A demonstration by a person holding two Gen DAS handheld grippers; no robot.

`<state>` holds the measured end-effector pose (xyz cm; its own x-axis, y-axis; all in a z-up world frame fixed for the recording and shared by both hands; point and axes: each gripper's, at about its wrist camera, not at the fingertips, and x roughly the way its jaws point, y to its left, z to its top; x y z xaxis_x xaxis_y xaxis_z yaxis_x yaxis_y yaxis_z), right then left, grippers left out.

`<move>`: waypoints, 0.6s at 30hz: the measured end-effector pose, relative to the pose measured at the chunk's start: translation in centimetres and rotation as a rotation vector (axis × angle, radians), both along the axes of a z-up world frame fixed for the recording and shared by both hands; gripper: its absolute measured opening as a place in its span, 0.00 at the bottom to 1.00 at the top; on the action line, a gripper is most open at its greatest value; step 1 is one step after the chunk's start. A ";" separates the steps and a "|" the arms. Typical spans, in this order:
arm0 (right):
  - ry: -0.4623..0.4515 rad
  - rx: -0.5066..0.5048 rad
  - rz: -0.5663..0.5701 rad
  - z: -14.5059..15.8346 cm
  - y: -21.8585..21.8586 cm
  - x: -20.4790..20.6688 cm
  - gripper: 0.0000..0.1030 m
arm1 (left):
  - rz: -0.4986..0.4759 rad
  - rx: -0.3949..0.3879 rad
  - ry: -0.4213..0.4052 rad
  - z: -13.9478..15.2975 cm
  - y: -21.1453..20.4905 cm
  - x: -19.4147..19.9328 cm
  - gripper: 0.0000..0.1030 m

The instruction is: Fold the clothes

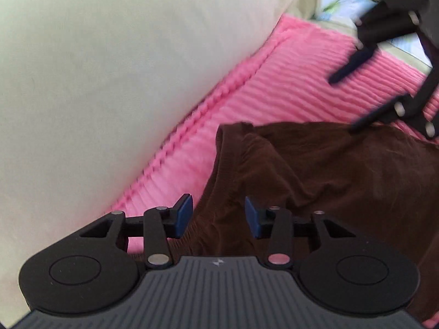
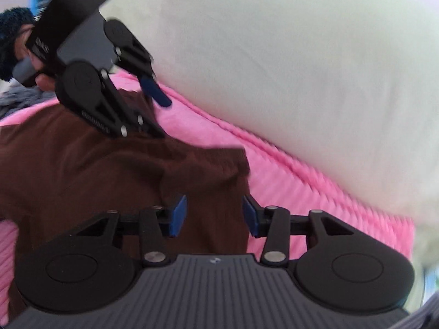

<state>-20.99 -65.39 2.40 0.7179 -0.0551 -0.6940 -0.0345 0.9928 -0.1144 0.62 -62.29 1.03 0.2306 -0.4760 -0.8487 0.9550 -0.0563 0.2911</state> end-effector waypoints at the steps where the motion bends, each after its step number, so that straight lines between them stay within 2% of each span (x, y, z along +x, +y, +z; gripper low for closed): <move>1: 0.027 -0.013 0.065 0.6 -0.7 1.5 0.39 | 0.002 0.016 -0.006 -0.2 -0.5 0.0 0.47; 3: 0.059 -0.049 0.161 1.2 -1.7 3.9 0.29 | -0.012 0.050 -0.019 -1.3 -1.3 0.5 0.48; 5: 0.147 -0.126 0.283 0.8 -2.2 7.1 0.19 | -0.043 0.090 -0.064 -3.3 -1.9 1.4 0.47; 7: 0.225 -0.194 0.392 -0.2 -2.7 10.2 0.19 | -0.078 0.121 -0.078 -5.2 -2.1 2.7 0.46; 10: 0.304 -0.255 0.500 -3.2 -2.7 13.4 0.20 | -0.135 0.147 -0.069 -7.1 -1.8 3.9 0.47; 15: 0.393 -0.259 0.657 -7.0 -2.5 16.5 0.24 | -0.234 0.146 -0.065 -9.2 -1.3 4.7 0.51; 16: 0.410 -0.245 0.666 -7.3 -2.5 16.9 0.21 | -0.240 0.140 -0.057 -9.5 -1.6 5.0 0.51; 17: 0.431 -0.219 0.652 -7.6 -2.8 17.5 0.00 | -0.240 0.132 -0.049 -9.5 -1.8 5.3 0.51; 18: 0.452 -0.190 0.632 -7.9 -3.2 18.2 0.00 | -0.226 0.114 -0.041 -9.3 -2.2 5.8 0.51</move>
